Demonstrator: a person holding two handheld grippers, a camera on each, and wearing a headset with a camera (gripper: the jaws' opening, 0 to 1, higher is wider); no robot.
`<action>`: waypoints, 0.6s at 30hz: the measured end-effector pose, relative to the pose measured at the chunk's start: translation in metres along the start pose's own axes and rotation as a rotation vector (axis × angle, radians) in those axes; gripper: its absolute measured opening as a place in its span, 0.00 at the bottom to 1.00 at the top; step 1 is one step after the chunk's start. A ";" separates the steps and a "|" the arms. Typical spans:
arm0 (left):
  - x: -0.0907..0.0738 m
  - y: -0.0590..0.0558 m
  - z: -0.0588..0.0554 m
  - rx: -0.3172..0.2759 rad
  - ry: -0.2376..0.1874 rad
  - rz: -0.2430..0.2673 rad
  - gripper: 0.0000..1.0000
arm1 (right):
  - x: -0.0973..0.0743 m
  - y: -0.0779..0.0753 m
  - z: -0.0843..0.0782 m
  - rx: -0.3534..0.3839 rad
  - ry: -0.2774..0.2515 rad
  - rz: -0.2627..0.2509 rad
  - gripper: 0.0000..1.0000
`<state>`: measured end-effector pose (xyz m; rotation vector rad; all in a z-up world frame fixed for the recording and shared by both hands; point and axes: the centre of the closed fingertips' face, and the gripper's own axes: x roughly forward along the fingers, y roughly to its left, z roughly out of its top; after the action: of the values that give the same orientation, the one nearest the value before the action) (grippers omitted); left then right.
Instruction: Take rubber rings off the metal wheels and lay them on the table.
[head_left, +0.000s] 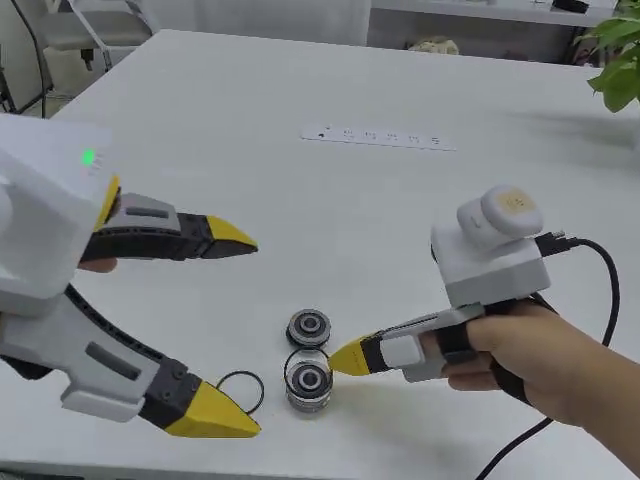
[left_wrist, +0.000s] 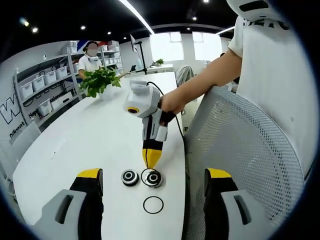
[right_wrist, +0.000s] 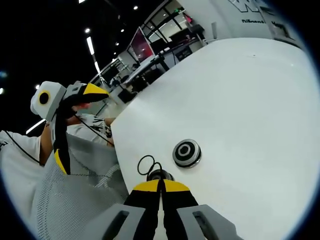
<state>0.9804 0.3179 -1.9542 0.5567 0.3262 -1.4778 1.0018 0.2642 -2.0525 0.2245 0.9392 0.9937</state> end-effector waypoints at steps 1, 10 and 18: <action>-0.003 0.001 -0.001 -0.002 0.002 0.008 0.81 | 0.000 0.000 0.000 0.001 -0.001 0.000 0.00; -0.036 0.009 -0.014 -0.060 -0.011 0.116 0.83 | -0.005 -0.002 0.005 0.020 -0.037 -0.003 0.00; -0.051 0.003 -0.036 -0.131 -0.008 0.175 0.84 | -0.009 -0.004 0.012 0.032 -0.068 -0.004 0.00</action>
<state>0.9840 0.3801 -1.9568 0.4620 0.3558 -1.2795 1.0116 0.2577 -2.0429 0.2812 0.8934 0.9622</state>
